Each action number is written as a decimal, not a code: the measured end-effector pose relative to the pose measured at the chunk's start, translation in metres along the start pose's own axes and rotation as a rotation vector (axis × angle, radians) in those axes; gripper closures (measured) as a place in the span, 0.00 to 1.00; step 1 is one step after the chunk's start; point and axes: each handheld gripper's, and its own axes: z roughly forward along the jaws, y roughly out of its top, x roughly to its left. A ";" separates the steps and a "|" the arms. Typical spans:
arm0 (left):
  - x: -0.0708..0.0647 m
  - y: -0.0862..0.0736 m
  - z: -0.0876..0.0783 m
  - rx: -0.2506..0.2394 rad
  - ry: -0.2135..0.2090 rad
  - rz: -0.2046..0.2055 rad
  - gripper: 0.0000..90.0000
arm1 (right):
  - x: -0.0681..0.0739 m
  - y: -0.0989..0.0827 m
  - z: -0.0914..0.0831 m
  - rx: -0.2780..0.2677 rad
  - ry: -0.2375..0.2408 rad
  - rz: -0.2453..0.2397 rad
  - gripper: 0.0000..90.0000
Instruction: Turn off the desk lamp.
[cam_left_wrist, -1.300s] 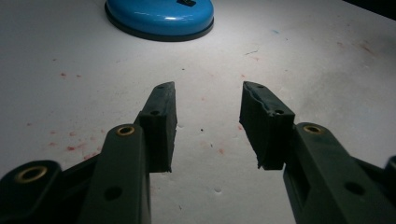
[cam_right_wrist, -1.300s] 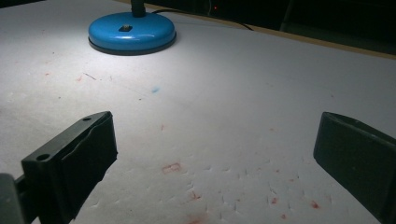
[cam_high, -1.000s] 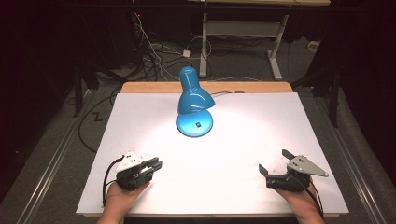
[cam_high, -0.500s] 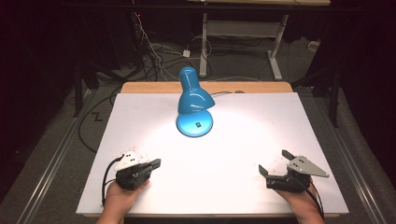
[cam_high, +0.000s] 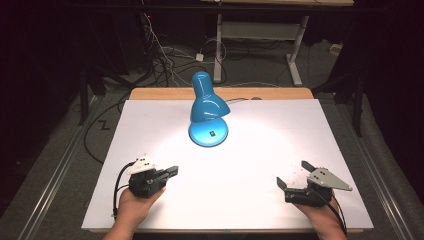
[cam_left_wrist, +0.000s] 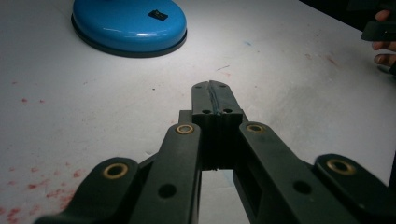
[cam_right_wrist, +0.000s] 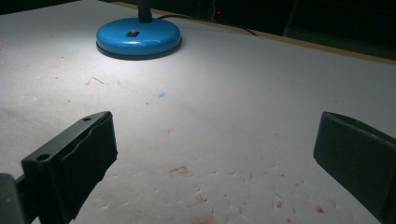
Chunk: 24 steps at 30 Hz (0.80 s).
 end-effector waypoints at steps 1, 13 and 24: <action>0.000 0.003 0.000 -0.008 -0.005 -0.006 0.98 | 0.000 0.001 0.000 -0.002 0.003 -0.003 0.00; 0.010 0.025 0.025 -0.010 -0.002 0.037 0.98 | -0.002 0.001 0.001 -0.006 0.014 0.002 0.00; 0.023 0.045 0.052 0.021 0.003 0.067 0.98 | -0.004 0.001 0.003 -0.011 0.022 0.002 0.00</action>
